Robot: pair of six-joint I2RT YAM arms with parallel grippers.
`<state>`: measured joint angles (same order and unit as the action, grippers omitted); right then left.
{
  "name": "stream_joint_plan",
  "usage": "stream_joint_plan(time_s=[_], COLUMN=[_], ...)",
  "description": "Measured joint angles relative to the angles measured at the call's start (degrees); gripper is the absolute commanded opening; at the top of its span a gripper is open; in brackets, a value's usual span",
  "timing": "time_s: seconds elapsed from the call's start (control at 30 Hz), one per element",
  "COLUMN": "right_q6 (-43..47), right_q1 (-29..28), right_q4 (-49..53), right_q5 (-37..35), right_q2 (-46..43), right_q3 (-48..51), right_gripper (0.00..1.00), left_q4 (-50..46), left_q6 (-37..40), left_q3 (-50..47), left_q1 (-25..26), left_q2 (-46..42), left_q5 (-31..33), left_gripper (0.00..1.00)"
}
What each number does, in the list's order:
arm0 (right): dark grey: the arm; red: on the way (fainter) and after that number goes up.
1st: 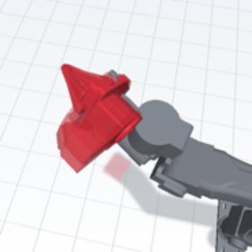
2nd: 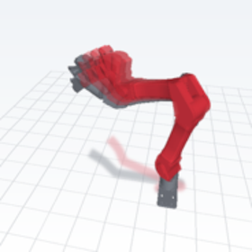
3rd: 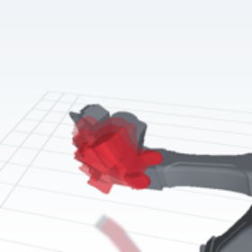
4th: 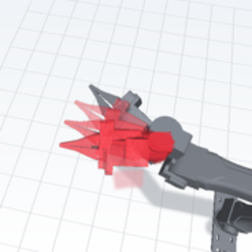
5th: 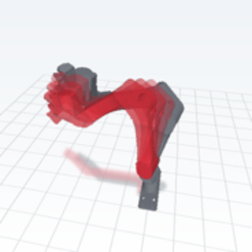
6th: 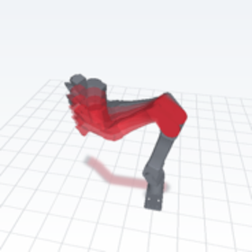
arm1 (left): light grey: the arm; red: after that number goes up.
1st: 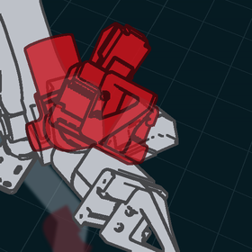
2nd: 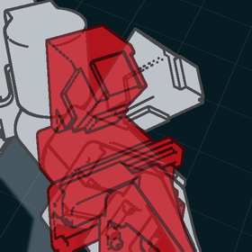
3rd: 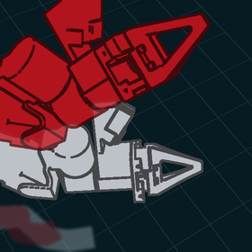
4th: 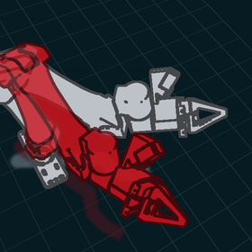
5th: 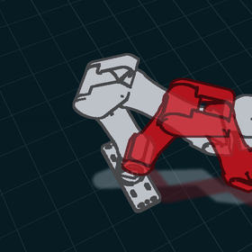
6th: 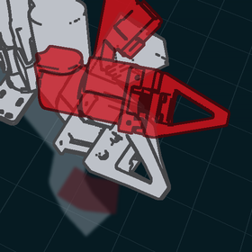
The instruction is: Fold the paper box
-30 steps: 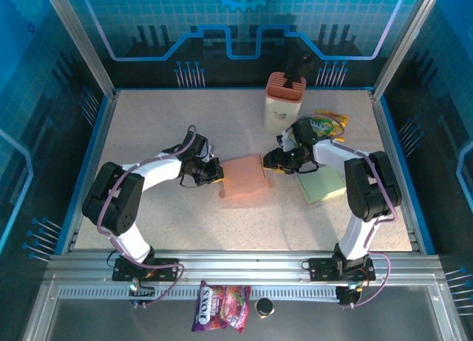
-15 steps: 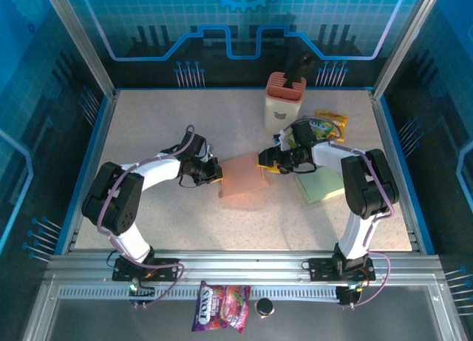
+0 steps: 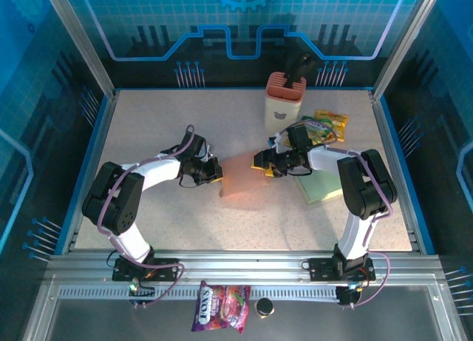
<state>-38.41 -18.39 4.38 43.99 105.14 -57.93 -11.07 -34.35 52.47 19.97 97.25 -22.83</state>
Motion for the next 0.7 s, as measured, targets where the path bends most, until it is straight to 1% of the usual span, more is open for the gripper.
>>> stream_joint_plan(time_s=[0.1, 0.2, 0.3, 0.37, 0.4, 0.47, 0.53, 0.6, 0.7], right_q6=[-2.3, -5.4, -9.2, -12.2, -13.6, -16.3, -19.4, -22.2, -26.7], right_q1=[-0.2, -0.3, -0.3, -0.3, -0.3, -0.3, -0.2, -0.1, 0.4], right_q4=[-1.0, -2.7, -5.0, -6.4, -6.8, -6.9, -6.8, -6.3, -4.7], right_q5=[0.0, 0.2, 0.7, 0.7, 0.6, 0.7, 0.7, 0.7, 1.3], right_q2=[0.0, 0.0, -0.4, -1.1, -1.6, -2.2, -2.9, -3.6, -4.9], right_q3=[0.2, 1.2, 2.9, 4.0, 4.4, 4.9, 5.2, 5.6, 5.9], right_gripper=[0.49, 0.47, 0.46, 0.46, 0.45, 0.45, 0.44, 0.43, 0.43], left_q4=[1.0, 1.3, 2.4, 5.2, 6.8, 8.9, 10.1, 8.9, 3.6], left_q6=[0.1, 1.1, 3.6, 6.6, 8.7, 13.3, 19.4, 25.9, 36.3], left_q3=[-0.6, -2.1, -4.5, -6.1, -6.7, -6.9, -6.8, -6.4, -4.2], left_q1=[0.0, 0.1, 0.9, 2.3, 3.3, 5.2, 6.9, 8.4, 11.3], left_q2=[-0.3, -2.7, -8.6, -13.9, -17.0, -21.4, -24.4, -25.8, -26.0], left_q5=[0.1, 1.7, 4.3, 5.6, 6.1, 6.2, 5.0, 3.8, 3.5], left_gripper=[0.09, 0.15, 0.24, 0.32, 0.38, 0.44, 0.5, 0.53, 0.59])
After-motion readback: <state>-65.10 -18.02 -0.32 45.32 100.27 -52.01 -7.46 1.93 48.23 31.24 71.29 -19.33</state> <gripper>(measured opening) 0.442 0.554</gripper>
